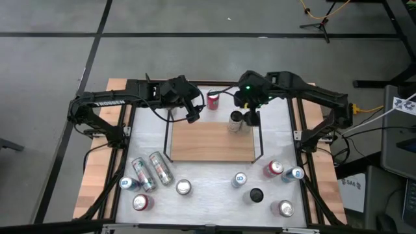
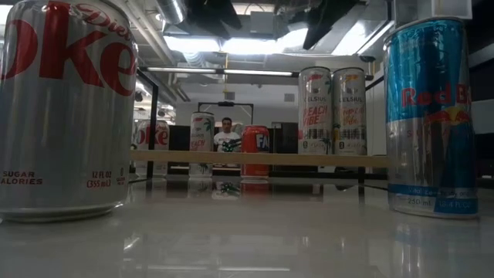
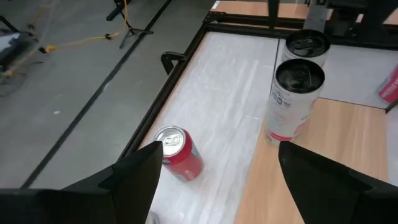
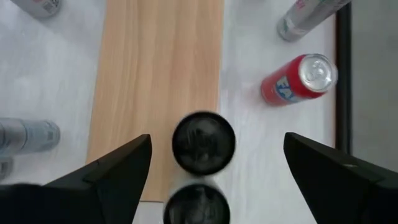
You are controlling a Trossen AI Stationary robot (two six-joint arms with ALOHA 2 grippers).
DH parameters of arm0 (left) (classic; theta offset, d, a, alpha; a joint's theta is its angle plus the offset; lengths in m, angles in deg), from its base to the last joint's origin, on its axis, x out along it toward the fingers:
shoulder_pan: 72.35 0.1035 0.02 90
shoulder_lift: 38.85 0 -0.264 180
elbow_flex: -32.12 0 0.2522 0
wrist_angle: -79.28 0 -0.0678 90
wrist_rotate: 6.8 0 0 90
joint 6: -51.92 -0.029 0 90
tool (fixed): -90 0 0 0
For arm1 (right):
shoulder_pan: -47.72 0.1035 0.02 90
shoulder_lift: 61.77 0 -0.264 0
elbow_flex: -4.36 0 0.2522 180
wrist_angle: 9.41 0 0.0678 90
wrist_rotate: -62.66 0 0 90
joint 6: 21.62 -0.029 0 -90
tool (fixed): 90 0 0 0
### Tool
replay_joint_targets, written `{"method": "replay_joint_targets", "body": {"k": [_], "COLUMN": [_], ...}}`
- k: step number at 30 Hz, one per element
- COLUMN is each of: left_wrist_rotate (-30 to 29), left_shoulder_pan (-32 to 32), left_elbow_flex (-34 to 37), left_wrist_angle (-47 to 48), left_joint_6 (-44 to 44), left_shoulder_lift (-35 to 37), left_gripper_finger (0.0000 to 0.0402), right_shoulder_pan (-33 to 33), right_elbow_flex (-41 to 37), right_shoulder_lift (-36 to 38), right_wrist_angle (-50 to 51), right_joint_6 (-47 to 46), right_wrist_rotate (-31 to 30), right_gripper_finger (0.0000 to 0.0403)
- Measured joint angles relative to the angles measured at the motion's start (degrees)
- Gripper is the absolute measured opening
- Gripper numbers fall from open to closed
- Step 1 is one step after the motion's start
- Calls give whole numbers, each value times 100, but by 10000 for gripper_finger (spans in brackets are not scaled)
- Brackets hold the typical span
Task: Place canned beverage on shelf
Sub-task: Put the top left silver-red soda can on the shelf
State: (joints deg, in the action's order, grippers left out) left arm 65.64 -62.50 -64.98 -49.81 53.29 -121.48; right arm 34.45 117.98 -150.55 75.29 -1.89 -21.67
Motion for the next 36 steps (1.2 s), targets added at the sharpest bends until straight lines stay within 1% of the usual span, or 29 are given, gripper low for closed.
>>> {"method": "replay_joint_targets", "body": {"k": [4,6,10,14,16,19,24,29,32,36], "left_wrist_rotate": [647,872,937,974,976,974,975,934,687,150], "left_shoulder_pan": [358,540,921,1313,1494,1735,2126,2519,2668,2730], "left_elbow_flex": [0,0,-4,-7,-7,-7,-7,-7,-7,-7], "left_wrist_angle": [71,141,502,1123,1429,1841,2518,3103,3080,2927], "left_joint_6": [-1,-1,-2,-6,-131,-571,-1274,-1628,-1594,-1303], "left_shoulder_lift": [0,0,0,0,0,0,0,0,0,2], "left_gripper_finger": [314,314,314,314,314,314,314,314,314,314], "right_shoulder_pan": [-55,-118,-345,-616,-729,-898,-1071,-1092,-1077,-1077], "right_elbow_flex": [0,0,-22,-259,-486,-913,-1533,-1922,-2013,-2024], "right_shoulder_lift": [239,337,511,646,729,866,956,956,956,956], "right_wrist_angle": [-35,-31,-56,-122,-268,-726,-1572,-2307,-2549,-2645], "right_joint_6": [2,3,7,7,7,25,26,26,27,28], "right_wrist_rotate": [-6,0,57,491,705,839,839,837,840,837], "right_gripper_finger": [360,360,360,360,360,360,360,360,360,360]}}
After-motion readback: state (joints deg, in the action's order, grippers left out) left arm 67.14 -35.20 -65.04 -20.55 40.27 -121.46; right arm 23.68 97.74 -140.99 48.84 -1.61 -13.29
